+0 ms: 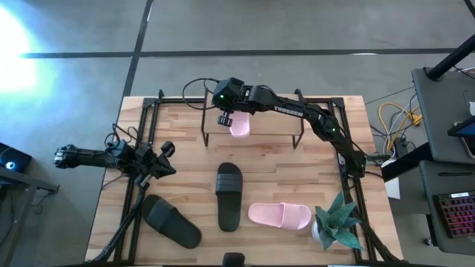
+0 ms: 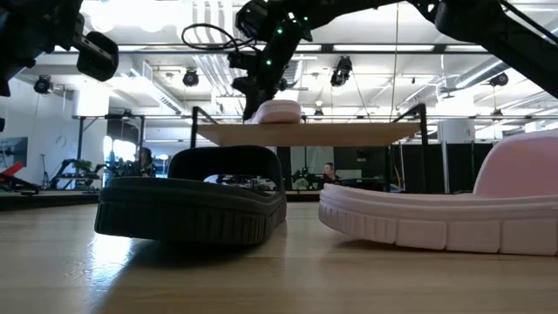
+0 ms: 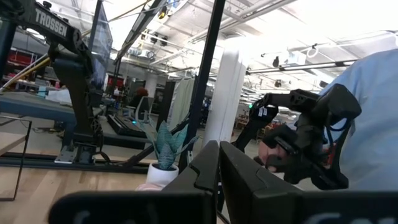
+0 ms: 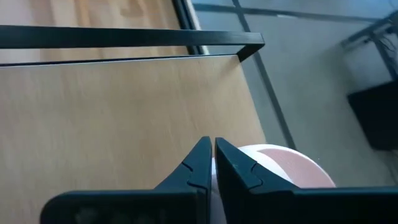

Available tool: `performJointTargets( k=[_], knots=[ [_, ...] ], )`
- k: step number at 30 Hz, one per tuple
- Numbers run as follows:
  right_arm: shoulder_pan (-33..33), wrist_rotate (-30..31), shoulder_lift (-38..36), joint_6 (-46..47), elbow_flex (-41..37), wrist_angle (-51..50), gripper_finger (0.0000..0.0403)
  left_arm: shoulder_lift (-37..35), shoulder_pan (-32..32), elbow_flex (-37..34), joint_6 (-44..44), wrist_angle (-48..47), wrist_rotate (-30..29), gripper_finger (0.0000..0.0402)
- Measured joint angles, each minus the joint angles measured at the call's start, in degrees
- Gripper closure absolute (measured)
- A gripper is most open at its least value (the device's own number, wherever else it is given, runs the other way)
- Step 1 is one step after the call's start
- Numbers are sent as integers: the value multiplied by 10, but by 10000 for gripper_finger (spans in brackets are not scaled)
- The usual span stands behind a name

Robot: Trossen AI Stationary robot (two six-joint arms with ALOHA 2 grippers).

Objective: Pick and place slides into the shelf
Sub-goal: Put the top pink slide on the shelf

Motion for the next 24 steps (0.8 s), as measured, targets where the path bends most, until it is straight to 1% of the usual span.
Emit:
performJointTargets(
  k=[4, 8, 15, 20, 24],
  knots=[
    [-3, 41, -1, 3, 6, -38, 390, 0, 0, 0, 0, 0, 0, 402],
    [-6, 65, -2, 10, 7, -70, 390, 0, 0, 0, 0, 0, 0, 402],
    [-6, 82, -4, 64, 8, -71, 390, 0, 0, 0, 0, 0, 0, 402],
    [-7, 94, -6, 69, 30, -51, 390, 0, 0, 0, 0, 0, 0, 402],
    [-7, 94, -25, 77, 38, -73, 390, 0, 0, 0, 0, 0, 0, 402]
  ],
)
